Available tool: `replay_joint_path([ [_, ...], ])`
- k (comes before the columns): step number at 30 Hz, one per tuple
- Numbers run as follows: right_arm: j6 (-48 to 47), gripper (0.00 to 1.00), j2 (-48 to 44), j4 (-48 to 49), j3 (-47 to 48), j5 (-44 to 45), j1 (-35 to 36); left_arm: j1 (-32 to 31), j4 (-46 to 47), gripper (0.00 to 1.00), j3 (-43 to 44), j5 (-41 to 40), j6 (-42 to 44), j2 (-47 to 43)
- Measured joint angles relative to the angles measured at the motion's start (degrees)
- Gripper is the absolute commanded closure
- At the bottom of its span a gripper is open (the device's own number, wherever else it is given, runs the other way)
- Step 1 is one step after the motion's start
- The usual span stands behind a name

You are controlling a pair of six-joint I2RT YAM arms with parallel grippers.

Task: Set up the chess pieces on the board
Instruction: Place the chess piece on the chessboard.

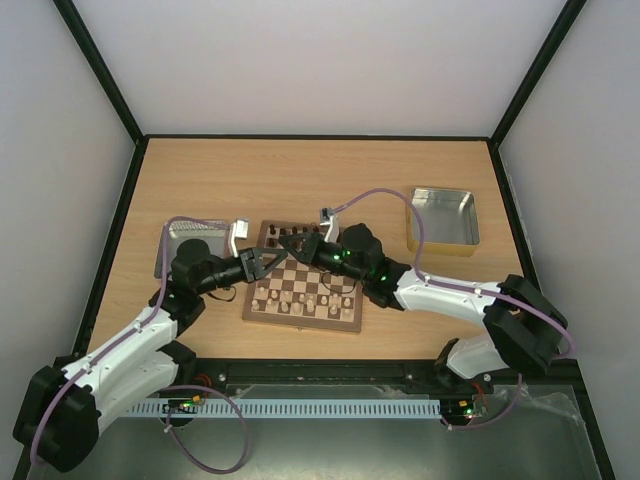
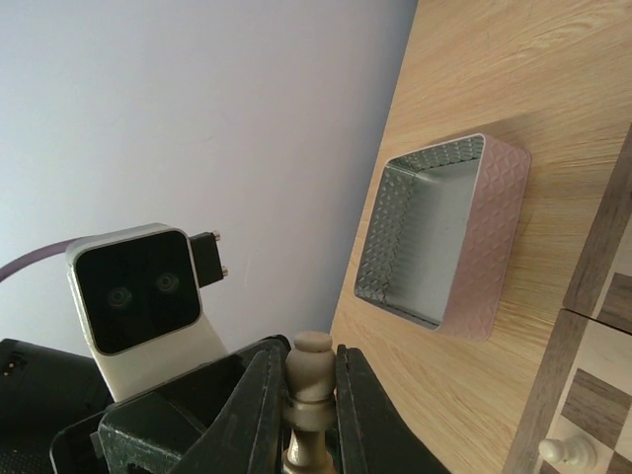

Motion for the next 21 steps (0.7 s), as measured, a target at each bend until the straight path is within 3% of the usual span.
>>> replay_joint_path([
  [8, -6.0, 0.8, -1.6, -5.9, 1.1, -1.1, -0.1, -0.1, -1.3, 0.97, 0.0, 1.1, 5.8, -0.5],
  [15, -11.5, 0.5, -4.9, -16.8, 5.2, -1.3, -0.1, 0.0, -1.2, 0.98, 0.6, 0.9, 14.3, -2.4],
  [21, -18.1, 0.48, -6.7, -31.7, 14.1, 3.5, -0.5, -0.1, -0.9, 0.98, 1.8, -0.1, 23.3, -2.7],
])
